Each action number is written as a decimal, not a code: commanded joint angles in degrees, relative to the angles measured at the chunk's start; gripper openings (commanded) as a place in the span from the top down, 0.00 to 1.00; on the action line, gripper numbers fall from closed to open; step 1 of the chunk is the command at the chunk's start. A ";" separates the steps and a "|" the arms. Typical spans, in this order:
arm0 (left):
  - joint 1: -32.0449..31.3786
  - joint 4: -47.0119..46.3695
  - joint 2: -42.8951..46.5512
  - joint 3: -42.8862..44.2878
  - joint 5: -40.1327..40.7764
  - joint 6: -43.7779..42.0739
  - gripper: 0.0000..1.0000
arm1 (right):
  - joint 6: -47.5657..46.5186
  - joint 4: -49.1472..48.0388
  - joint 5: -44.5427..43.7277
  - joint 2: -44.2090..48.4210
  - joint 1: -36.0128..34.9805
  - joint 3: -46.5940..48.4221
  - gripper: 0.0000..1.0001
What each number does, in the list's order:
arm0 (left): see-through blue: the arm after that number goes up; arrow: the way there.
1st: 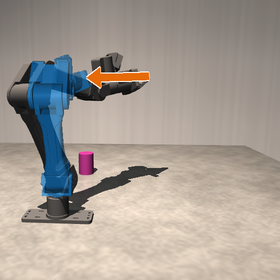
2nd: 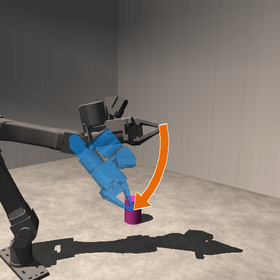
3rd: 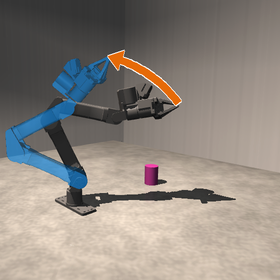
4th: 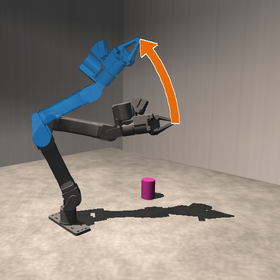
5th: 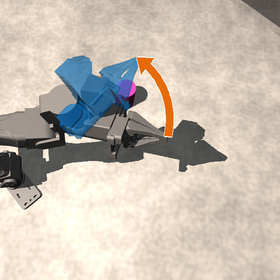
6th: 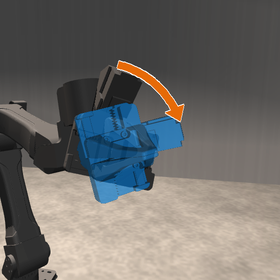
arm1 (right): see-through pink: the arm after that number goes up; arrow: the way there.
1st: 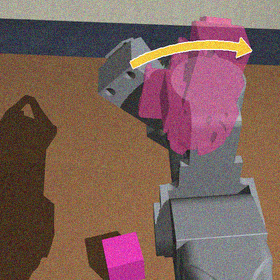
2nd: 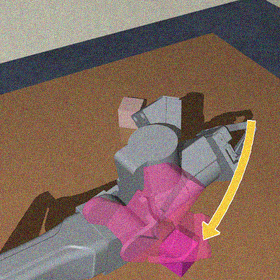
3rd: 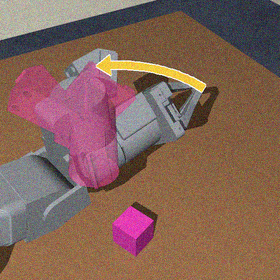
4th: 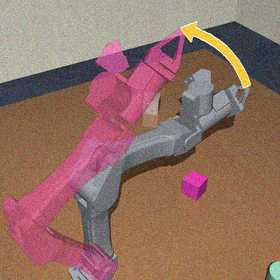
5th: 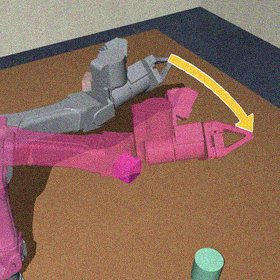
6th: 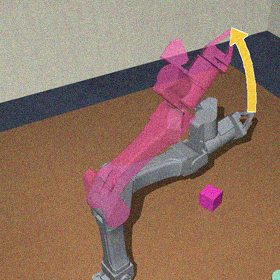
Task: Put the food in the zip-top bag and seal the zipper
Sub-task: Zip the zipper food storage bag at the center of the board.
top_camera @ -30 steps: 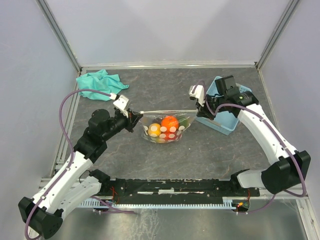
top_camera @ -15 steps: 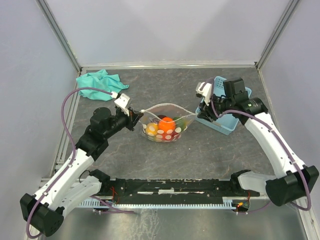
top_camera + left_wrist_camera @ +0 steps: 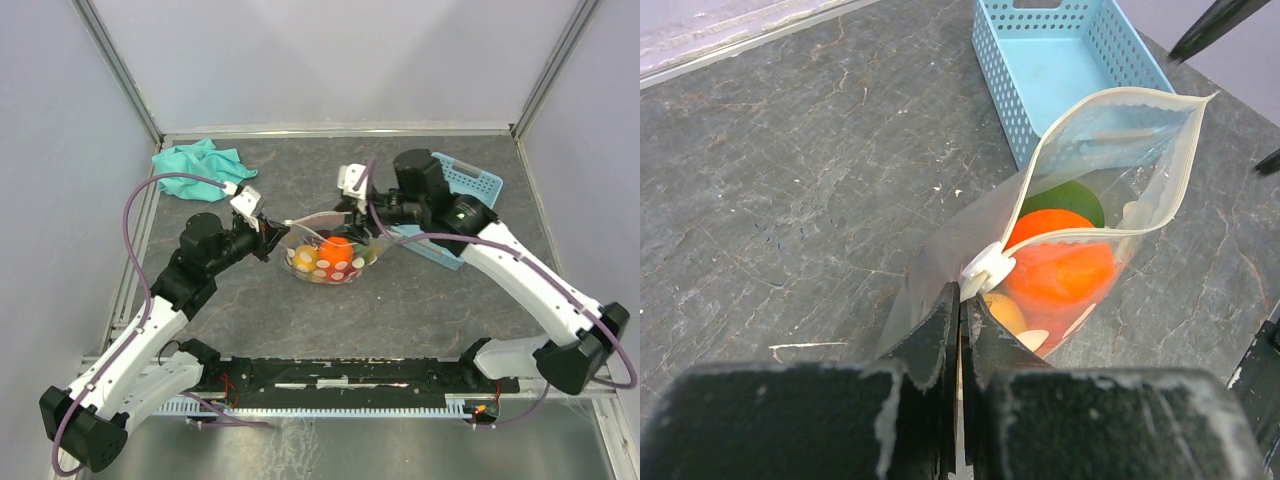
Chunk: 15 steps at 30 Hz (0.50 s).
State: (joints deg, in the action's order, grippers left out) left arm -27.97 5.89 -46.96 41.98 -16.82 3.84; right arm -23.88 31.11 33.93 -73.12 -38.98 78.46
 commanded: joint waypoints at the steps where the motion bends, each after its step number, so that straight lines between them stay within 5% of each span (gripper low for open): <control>1: 0.22 -2.73 0.63 3.02 -1.69 -0.98 0.97 | -1.09 -8.21 -0.89 -5.50 -4.14 4.71 0.43; 15: 0.20 -2.57 0.30 2.98 -2.91 -0.73 0.97 | -6.10 -9.30 -1.09 -17.06 -8.98 12.31 0.54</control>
State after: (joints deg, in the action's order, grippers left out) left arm -27.97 5.91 -46.96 42.15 -18.22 3.84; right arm -28.40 24.99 32.47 -90.00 -47.75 87.42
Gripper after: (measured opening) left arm 0.035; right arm 0.468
